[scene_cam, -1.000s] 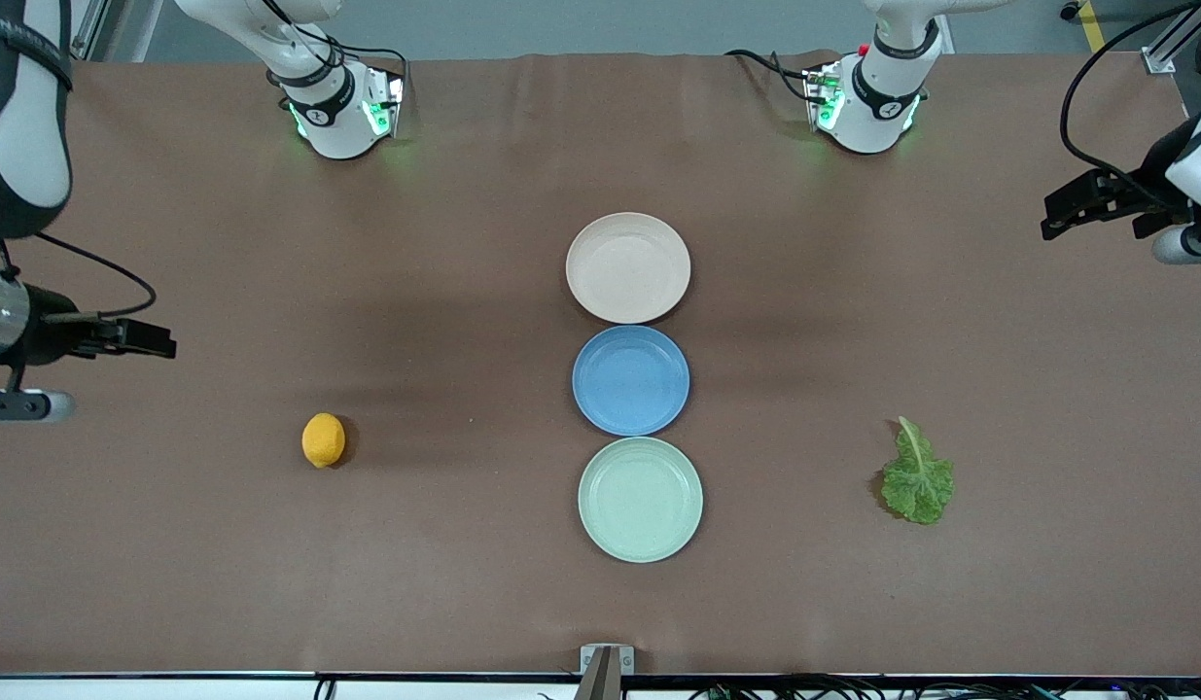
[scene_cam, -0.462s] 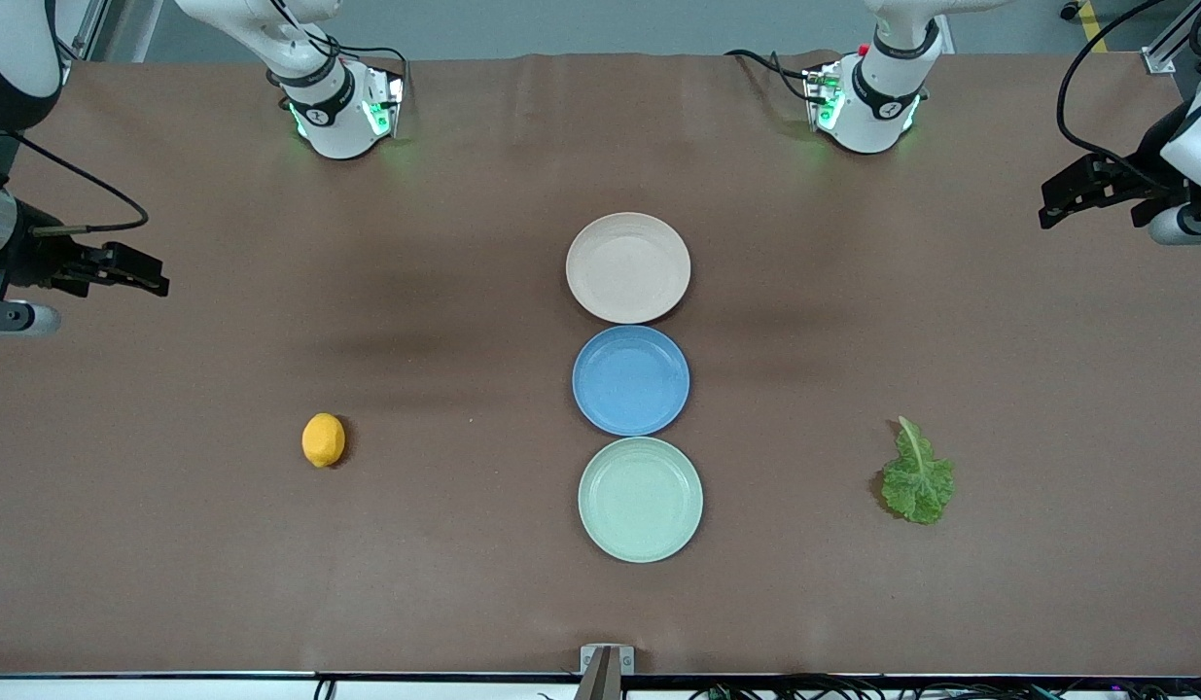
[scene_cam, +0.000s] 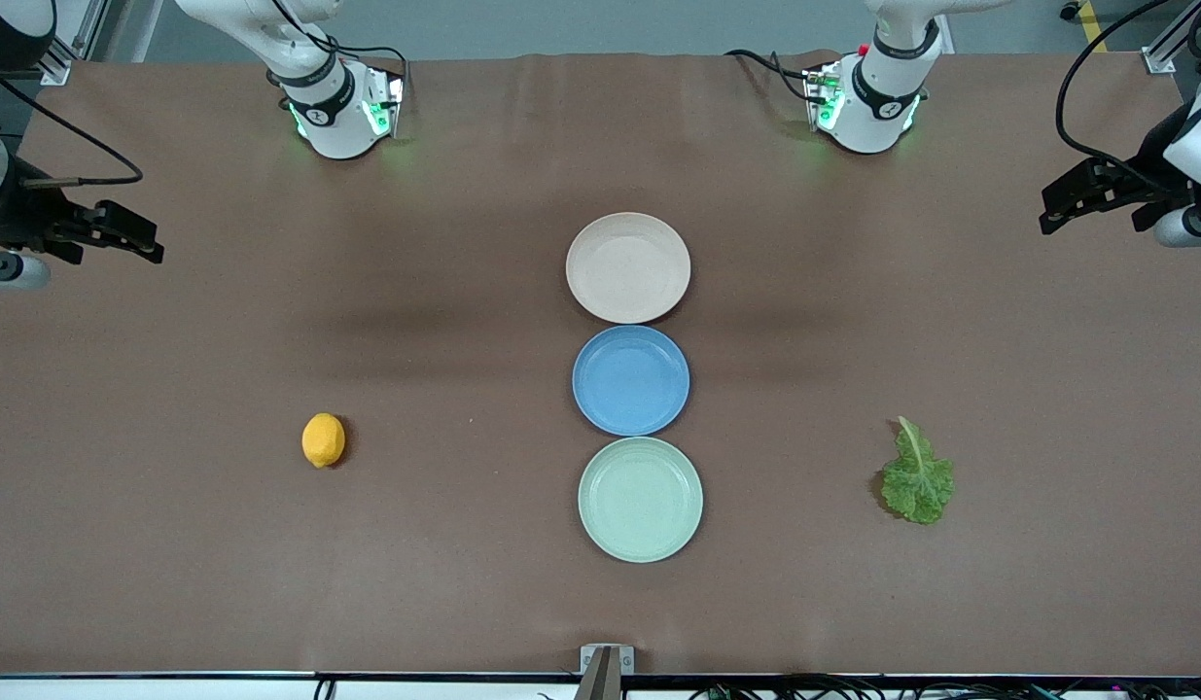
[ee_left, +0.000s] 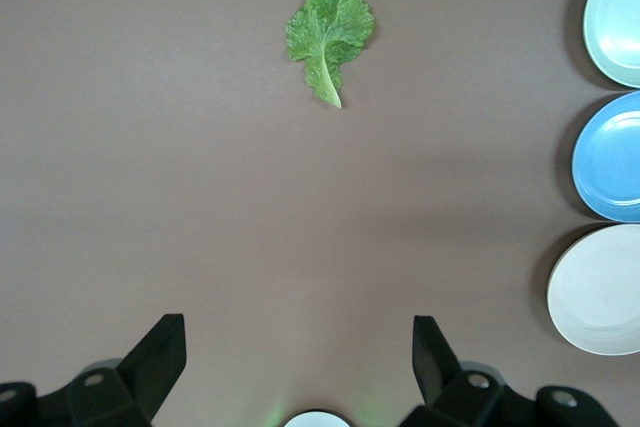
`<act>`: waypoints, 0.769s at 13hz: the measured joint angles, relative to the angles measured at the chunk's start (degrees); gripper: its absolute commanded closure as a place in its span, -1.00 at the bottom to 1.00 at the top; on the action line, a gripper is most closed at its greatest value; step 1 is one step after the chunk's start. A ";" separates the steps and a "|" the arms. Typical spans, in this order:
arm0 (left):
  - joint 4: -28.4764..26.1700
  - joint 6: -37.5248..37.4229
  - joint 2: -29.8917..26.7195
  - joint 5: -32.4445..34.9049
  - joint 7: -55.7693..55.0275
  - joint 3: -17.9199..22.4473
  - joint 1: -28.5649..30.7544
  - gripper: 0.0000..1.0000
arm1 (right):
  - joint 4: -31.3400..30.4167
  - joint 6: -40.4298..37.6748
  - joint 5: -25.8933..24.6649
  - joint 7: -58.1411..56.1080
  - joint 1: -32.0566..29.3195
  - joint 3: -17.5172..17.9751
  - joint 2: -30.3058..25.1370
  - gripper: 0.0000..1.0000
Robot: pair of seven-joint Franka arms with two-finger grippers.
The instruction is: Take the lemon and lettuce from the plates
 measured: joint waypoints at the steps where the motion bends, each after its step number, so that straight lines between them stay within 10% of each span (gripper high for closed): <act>1: 0.00 0.00 0.00 0.00 0.00 -0.07 -0.04 -1.00 | -0.07 0.50 -0.01 -0.02 0.00 -0.05 -0.52 -1.00; 10: -0.64 0.10 0.02 0.00 -0.05 -0.93 -0.01 -1.00 | -1.50 2.10 -0.02 -0.09 0.00 -0.12 -1.59 -1.00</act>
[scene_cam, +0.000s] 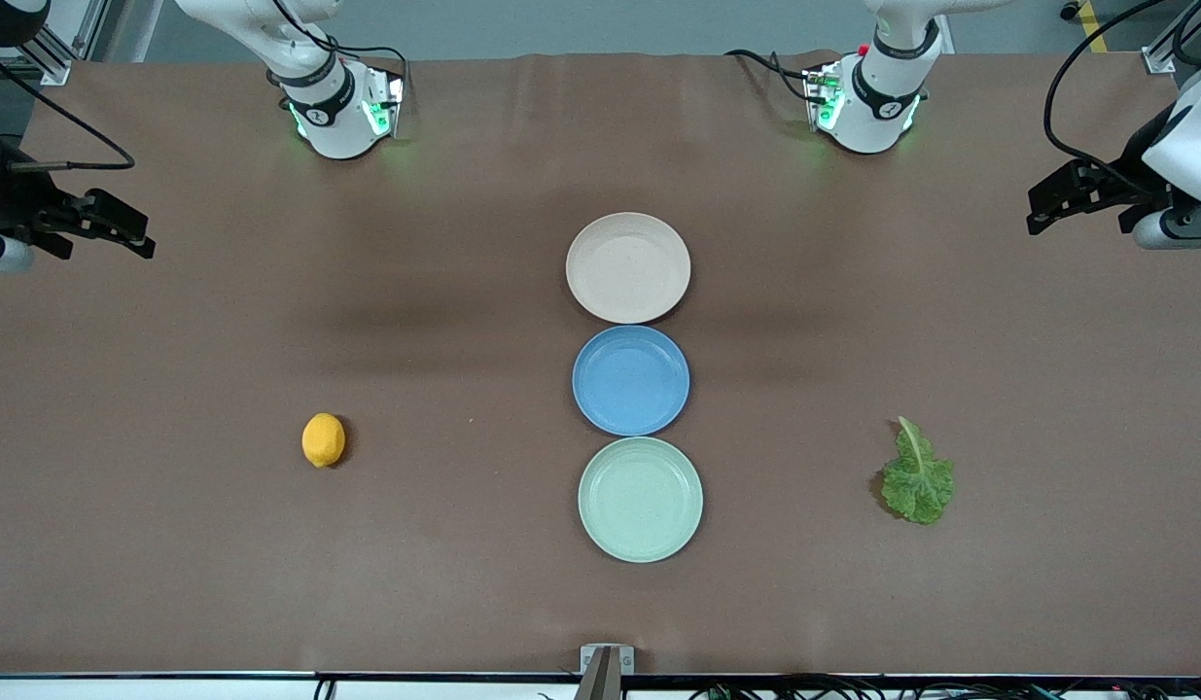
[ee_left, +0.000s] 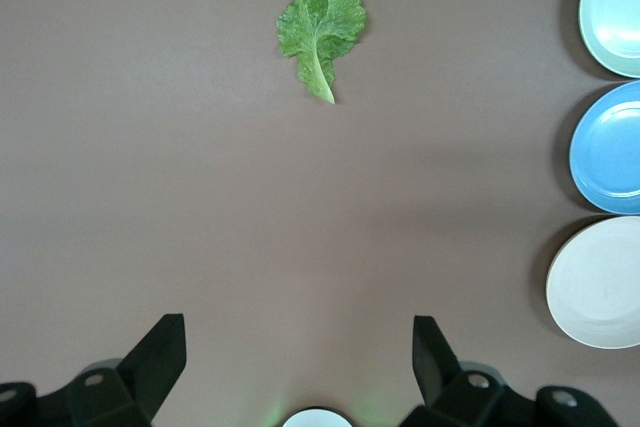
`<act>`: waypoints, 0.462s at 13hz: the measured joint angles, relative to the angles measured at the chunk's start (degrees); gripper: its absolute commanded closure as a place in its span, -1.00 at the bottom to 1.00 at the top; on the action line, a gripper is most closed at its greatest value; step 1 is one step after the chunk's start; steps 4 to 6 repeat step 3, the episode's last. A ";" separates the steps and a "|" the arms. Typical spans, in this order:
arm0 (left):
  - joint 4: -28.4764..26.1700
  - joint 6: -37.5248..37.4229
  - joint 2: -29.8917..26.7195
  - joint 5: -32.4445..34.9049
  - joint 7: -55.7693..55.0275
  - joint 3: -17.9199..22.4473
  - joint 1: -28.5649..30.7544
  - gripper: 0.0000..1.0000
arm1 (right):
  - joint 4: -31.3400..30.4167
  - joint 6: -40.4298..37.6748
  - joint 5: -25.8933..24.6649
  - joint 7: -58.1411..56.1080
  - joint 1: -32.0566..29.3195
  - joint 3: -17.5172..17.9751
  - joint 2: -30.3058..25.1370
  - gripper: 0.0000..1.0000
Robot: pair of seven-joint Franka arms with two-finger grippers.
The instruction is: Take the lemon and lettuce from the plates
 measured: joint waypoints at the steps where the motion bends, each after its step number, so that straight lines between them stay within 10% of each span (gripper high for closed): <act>1: 0.00 0.01 0.00 0.00 0.00 0.00 0.00 -1.00 | -0.20 0.13 0.00 0.00 0.00 0.00 -0.01 -1.00; 6: 0.00 0.02 0.00 0.00 0.00 0.00 -0.01 -1.00 | -0.39 0.26 0.00 0.00 0.00 0.00 0.00 -1.00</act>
